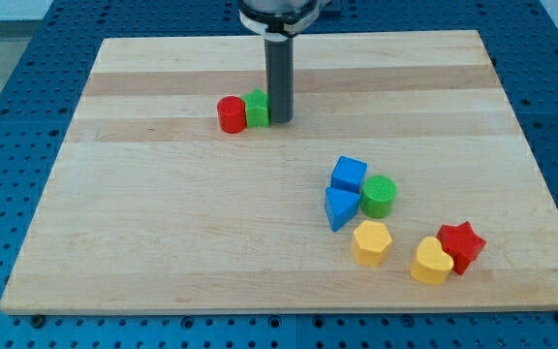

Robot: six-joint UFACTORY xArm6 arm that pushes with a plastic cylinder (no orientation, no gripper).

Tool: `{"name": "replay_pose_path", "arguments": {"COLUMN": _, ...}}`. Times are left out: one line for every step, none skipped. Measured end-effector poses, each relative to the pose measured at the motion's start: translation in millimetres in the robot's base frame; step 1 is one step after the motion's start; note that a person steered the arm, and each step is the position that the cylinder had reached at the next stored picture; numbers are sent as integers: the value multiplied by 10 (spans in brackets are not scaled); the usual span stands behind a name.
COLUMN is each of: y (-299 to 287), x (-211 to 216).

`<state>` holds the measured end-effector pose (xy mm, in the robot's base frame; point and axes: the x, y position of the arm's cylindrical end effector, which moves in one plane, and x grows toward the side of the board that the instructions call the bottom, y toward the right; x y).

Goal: Move the green circle to the left of the blue cube

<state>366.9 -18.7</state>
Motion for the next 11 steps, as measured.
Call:
{"name": "replay_pose_path", "arguments": {"y": 490, "x": -22}}
{"name": "replay_pose_path", "arguments": {"y": 1274, "x": 8}}
{"name": "replay_pose_path", "arguments": {"y": 1882, "x": 394}}
{"name": "replay_pose_path", "arguments": {"y": 1972, "x": 797}}
{"name": "replay_pose_path", "arguments": {"y": 1972, "x": 1087}}
{"name": "replay_pose_path", "arguments": {"y": 1984, "x": 1302}}
{"name": "replay_pose_path", "arguments": {"y": 1984, "x": 1377}}
{"name": "replay_pose_path", "arguments": {"y": 1963, "x": 1504}}
{"name": "replay_pose_path", "arguments": {"y": 1596, "x": 1506}}
{"name": "replay_pose_path", "arguments": {"y": 1037, "x": 1445}}
{"name": "replay_pose_path", "arguments": {"y": 423, "x": 1218}}
